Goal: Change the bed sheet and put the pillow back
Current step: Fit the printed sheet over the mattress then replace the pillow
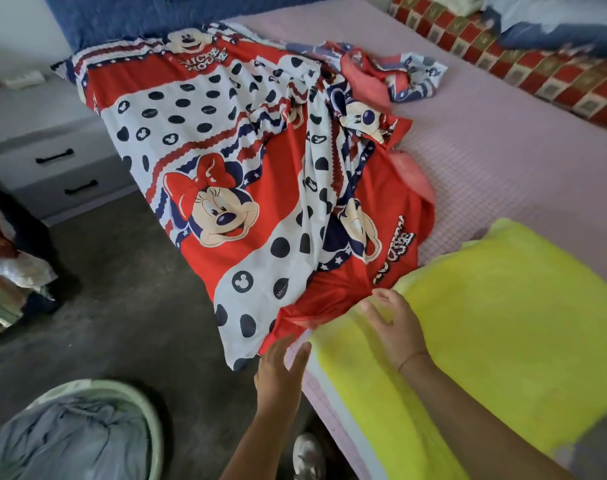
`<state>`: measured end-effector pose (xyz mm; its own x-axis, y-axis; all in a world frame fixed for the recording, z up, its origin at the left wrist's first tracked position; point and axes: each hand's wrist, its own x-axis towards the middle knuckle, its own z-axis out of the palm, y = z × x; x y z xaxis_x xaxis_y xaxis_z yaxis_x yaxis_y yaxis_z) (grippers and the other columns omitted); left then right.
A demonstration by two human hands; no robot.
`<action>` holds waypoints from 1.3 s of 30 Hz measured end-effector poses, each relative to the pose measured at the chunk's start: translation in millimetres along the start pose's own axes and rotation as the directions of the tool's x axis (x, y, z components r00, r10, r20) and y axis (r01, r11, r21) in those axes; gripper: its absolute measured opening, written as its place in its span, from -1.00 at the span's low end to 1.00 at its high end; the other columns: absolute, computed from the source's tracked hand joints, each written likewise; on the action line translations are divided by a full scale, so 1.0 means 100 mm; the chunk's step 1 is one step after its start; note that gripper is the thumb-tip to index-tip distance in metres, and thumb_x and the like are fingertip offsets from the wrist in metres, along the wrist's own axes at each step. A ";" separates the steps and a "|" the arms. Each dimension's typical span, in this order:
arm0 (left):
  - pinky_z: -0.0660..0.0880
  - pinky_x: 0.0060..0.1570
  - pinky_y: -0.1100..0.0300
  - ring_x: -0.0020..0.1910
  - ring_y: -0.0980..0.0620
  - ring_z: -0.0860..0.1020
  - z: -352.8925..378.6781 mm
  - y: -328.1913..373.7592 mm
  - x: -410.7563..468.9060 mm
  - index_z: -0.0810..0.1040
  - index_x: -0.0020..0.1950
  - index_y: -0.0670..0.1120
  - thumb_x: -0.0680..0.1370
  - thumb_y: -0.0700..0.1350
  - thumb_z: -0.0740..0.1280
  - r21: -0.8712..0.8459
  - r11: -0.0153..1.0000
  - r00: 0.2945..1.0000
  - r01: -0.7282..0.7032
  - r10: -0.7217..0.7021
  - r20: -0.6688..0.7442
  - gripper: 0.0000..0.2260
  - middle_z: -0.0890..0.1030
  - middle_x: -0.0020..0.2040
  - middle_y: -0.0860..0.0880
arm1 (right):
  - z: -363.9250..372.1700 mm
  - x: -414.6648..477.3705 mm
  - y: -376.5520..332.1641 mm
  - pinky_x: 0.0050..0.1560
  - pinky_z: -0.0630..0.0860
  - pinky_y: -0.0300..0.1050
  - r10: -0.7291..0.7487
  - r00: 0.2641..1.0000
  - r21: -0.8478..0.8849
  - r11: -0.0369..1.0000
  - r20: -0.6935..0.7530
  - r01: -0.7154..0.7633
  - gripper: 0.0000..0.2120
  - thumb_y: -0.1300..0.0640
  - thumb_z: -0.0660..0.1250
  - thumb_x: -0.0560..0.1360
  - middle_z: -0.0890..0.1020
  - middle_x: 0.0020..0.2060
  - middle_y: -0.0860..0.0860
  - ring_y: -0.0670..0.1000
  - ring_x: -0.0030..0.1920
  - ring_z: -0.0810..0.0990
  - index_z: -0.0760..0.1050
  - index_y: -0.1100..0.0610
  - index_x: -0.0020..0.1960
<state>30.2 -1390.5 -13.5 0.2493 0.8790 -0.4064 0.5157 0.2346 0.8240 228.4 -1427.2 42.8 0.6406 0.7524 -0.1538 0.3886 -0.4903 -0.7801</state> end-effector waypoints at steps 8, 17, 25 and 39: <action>0.30 0.40 -0.10 0.40 -0.02 0.39 0.27 0.44 -0.15 0.46 0.38 -0.04 0.42 0.43 0.20 -0.025 0.999 0.997 -0.048 0.050 0.066 -0.28 0.49 0.37 -0.04 | -0.79 -0.19 0.19 0.38 0.32 0.01 0.111 0.966 0.056 0.993 -0.234 -0.100 -0.53 0.05 0.38 0.51 0.45 0.31 0.01 0.00 0.34 0.39 0.39 0.13 0.37; 0.14 0.44 -0.06 0.50 -0.15 0.20 1.00 0.71 -0.64 0.19 0.54 -0.14 0.54 0.17 0.29 0.092 0.985 0.989 0.148 -0.148 -0.013 -0.32 0.25 0.52 -0.17 | -2.17 -0.30 0.86 0.43 0.23 0.08 0.237 0.942 -0.052 0.965 -0.236 -0.256 -0.32 -0.08 0.42 0.46 0.34 0.43 0.06 0.09 0.43 0.29 0.27 0.09 0.48; 0.19 0.39 -0.21 0.47 -0.26 0.21 1.50 0.99 -1.06 0.18 0.54 -0.17 0.54 0.21 0.28 0.163 0.927 0.912 0.337 -0.279 -0.300 -0.29 0.25 0.51 -0.22 | -3.42 -0.04 1.57 0.44 0.23 0.10 0.252 0.966 -0.126 0.958 -0.047 -0.256 -0.09 -0.31 0.41 0.37 0.28 0.49 0.03 0.09 0.46 0.27 0.14 0.05 0.54; 0.19 0.43 -0.18 0.46 -0.29 0.23 1.81 0.98 -1.52 0.08 0.58 -0.07 0.47 0.29 0.33 0.057 0.877 0.829 0.478 -0.429 -0.358 -0.16 0.21 0.52 -0.21 | -3.63 0.55 1.83 0.46 0.14 0.14 0.137 0.969 -0.444 0.895 0.203 -0.033 -0.01 -0.36 0.33 0.38 0.09 0.55 0.07 0.13 0.53 0.11 -0.06 0.05 0.58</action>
<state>190.8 -1576.5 57.4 -0.3079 0.7770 -0.5491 0.6180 0.6021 0.5055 575.3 -1634.9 111.6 0.5396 0.7516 -0.3794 0.6208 -0.6596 -0.4237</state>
